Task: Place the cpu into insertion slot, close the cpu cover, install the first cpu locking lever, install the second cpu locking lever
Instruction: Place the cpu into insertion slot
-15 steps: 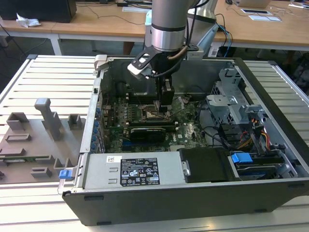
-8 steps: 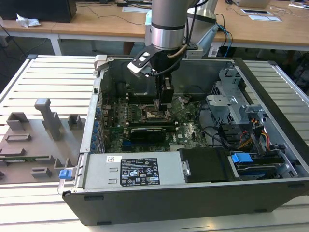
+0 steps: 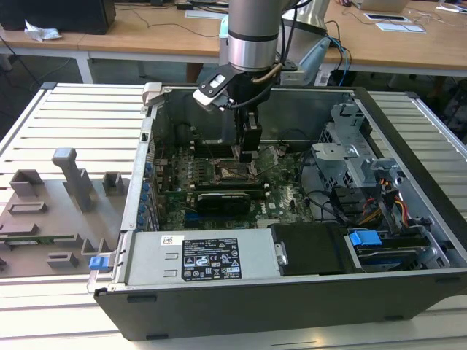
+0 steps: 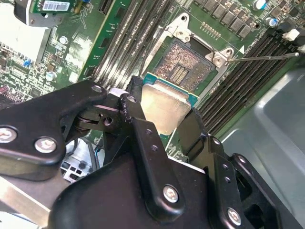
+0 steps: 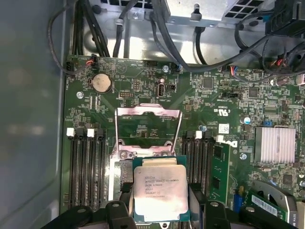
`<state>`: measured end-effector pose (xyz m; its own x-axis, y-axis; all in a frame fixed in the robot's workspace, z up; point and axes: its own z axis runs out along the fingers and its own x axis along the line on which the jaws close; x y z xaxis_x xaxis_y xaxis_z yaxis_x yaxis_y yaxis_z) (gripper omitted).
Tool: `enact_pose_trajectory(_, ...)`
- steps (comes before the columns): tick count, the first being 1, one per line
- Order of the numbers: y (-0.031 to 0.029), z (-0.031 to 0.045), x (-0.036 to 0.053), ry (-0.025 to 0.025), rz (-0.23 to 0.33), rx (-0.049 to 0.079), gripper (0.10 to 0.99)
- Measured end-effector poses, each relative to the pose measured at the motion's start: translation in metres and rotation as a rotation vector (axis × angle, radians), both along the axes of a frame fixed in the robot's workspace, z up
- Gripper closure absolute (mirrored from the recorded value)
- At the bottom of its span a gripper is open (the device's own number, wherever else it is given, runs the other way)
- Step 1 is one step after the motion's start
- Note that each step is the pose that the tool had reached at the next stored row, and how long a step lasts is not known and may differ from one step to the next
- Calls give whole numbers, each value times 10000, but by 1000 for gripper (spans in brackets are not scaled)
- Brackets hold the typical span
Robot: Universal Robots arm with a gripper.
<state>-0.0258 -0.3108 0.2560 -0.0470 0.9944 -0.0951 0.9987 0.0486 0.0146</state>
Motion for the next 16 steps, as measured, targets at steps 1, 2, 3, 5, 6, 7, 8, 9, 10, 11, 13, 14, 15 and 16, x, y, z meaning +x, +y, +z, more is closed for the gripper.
enact_pose_trajectory(1,16,0,0,0,0,0,541)
enact_pose_trajectory(2,25,0,0,0,0,1,541)
enact_pose_trajectory(3,32,0,0,0,0,0,541)
enact_pose_trajectory(5,62,0,0,0,0,1,541)
enact_pose_trajectory(6,91,0,0,0,0,1,541)
enact_pose_trajectory(7,114,-1,0,-1,0,1,541)
enact_pose_trajectory(8,132,0,0,0,0,0,541)
enact_pose_trajectory(9,150,0,0,0,-1,1,541)
enact_pose_trajectory(10,173,4,-1,3,1,-11,541)
enact_pose_trajectory(11,186,2,0,2,1,-3,541)
enact_pose_trajectory(13,194,0,0,1,1,1,541)
enact_pose_trajectory(14,194,0,0,0,1,-1,541)
enact_pose_trajectory(15,193,0,0,-1,1,1,541)
enact_pose_trajectory(16,186,-3,0,-2,-1,12,541)
